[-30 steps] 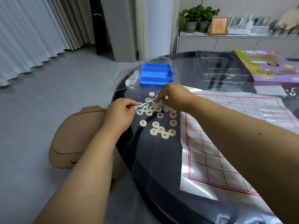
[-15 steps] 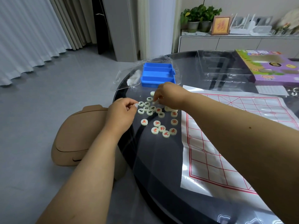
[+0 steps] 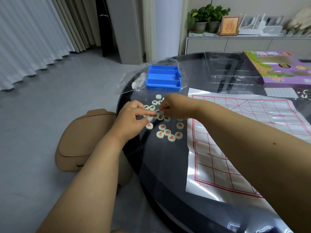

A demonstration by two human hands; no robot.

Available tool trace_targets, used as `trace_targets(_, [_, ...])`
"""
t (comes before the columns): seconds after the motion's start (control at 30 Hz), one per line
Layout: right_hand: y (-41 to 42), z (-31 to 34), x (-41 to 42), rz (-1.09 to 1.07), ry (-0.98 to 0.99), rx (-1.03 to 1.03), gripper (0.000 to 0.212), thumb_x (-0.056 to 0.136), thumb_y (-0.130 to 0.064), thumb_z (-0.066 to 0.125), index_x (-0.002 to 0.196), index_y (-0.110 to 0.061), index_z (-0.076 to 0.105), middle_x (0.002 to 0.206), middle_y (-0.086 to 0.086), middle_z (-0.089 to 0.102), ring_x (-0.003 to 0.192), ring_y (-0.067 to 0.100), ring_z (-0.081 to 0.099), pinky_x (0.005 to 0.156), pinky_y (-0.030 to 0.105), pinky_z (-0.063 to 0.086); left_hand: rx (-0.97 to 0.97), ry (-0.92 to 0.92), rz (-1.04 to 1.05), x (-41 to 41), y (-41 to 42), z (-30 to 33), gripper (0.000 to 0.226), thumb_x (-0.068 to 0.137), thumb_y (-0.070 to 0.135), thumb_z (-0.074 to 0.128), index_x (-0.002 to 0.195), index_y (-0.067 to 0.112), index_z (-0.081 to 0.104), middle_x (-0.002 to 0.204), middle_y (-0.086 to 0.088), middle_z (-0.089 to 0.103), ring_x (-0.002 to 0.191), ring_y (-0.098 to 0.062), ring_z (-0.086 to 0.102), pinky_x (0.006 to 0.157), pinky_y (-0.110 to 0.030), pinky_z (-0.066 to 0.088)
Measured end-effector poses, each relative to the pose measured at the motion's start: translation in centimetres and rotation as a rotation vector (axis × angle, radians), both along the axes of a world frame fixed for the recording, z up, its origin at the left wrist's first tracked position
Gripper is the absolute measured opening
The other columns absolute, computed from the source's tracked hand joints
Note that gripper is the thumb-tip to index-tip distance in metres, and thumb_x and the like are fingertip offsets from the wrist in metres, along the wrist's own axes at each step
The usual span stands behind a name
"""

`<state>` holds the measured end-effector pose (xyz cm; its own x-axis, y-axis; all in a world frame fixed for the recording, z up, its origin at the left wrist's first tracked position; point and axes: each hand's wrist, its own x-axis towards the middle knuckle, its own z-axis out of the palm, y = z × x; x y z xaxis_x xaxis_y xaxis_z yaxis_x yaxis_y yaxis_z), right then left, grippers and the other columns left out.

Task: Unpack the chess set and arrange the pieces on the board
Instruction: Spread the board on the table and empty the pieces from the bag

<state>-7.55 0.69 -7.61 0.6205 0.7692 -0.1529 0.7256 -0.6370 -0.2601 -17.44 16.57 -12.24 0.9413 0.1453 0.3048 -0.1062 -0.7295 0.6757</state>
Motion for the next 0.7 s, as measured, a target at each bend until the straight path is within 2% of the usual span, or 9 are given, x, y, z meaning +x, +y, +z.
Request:
trace_targets(0.07, [0.1,0.0,-0.1,-0.004,-0.018,0.019,0.024,0.095,-0.026,0.052,0.110,-0.015,0.067,0.094,0.001,0.058,0.085,0.016,0.052,0.070,0.026,0.038,0.035,0.002,-0.017,0.1,0.0,-0.1,0.019,0.085,0.013,0.070,0.100,0.021,0.076,0.087,0.008,0.049,0.093,-0.008,0.042,0.080,-0.002,0.031])
trace_targets(0.17, [-0.2,0.2,-0.1,-0.019,-0.004,0.096,0.023,0.094,-0.024,0.055,0.111,-0.017,0.068,0.099,-0.001,0.061,0.090,0.016,0.056,0.073,0.025,0.043,0.081,-0.005,-0.004,0.3,0.0,-0.2,0.020,0.087,0.012,0.066,0.103,0.021,0.075,0.085,0.008,0.049,0.090,-0.006,0.038,0.079,0.002,0.028])
trace_targets(0.27, [-1.2,0.8,0.2,-0.076,-0.002,0.210,0.028,0.094,-0.011,0.051,0.112,-0.020,0.069,0.109,-0.005,0.059,0.099,0.014,0.055,0.080,0.023,0.042,0.106,-0.002,0.038,0.5,0.0,-0.4,0.026,0.090,0.014,0.059,0.110,0.024,0.073,0.085,0.011,0.046,0.090,-0.005,0.037,0.080,0.000,0.028])
trace_targets(0.37, [-2.1,1.0,0.3,-0.131,0.025,0.224,0.040,0.092,-0.001,0.046,0.112,-0.025,0.070,0.110,-0.009,0.053,0.098,0.008,0.049,0.079,0.021,0.039,0.116,-0.055,0.009,0.3,-0.1,-0.3,0.026,0.092,0.017,0.057,0.111,0.028,0.072,0.084,0.013,0.043,0.092,-0.009,0.037,0.083,-0.003,0.028])
trace_targets(0.43, [-2.5,0.8,0.1,-0.126,0.027,0.191,0.045,0.089,0.003,0.044,0.113,-0.026,0.069,0.109,-0.006,0.050,0.101,0.012,0.050,0.084,0.026,0.044,0.122,-0.106,-0.049,0.1,-0.2,-0.4,0.025,0.090,0.034,0.054,0.107,0.030,0.072,0.085,0.014,0.042,0.091,-0.010,0.036,0.085,-0.004,0.028])
trace_targets(0.5, [-2.6,0.6,-0.1,-0.104,0.012,0.145,0.049,0.089,0.004,0.042,0.116,-0.028,0.068,0.107,-0.002,0.050,0.104,0.017,0.050,0.089,0.030,0.046,0.151,-0.105,-0.086,0.1,-0.2,-0.5,0.045,0.088,0.056,0.042,0.101,0.028,0.075,0.087,0.016,0.042,0.093,-0.010,0.036,0.090,-0.017,0.035])
trace_targets(0.57, [-2.5,0.2,0.0,-0.090,0.014,0.120,0.051,0.089,0.004,0.041,0.118,-0.030,0.066,0.103,-0.002,0.047,0.102,0.016,0.046,0.083,0.028,0.043,0.185,-0.064,-0.107,0.3,-0.2,-0.7,0.062,0.087,0.071,0.028,0.105,0.032,0.074,0.091,0.018,0.041,0.095,-0.011,0.035,0.092,-0.028,0.038])
trace_targets(0.63, [-2.4,-0.1,0.1,-0.072,0.005,0.085,0.051,0.090,0.002,0.041,0.121,-0.032,0.064,0.102,-0.002,0.044,0.099,0.014,0.040,0.078,0.025,0.034,0.247,-0.027,-0.138,0.4,-0.3,-0.6,0.059,0.086,0.075,0.016,0.113,0.048,0.060,0.095,0.017,0.038,0.096,-0.009,0.033,0.096,-0.030,0.033])
trace_targets(0.7, [-2.4,-0.2,0.2,-0.054,-0.012,0.055,0.051,0.092,0.001,0.041,0.123,-0.033,0.062,0.103,-0.001,0.044,0.099,0.013,0.037,0.079,0.024,0.032,0.314,0.021,-0.150,0.4,-0.5,-0.5,0.059,0.084,0.076,0.008,0.115,0.053,0.052,0.098,0.016,0.036,0.095,-0.006,0.028,0.097,-0.030,0.028])
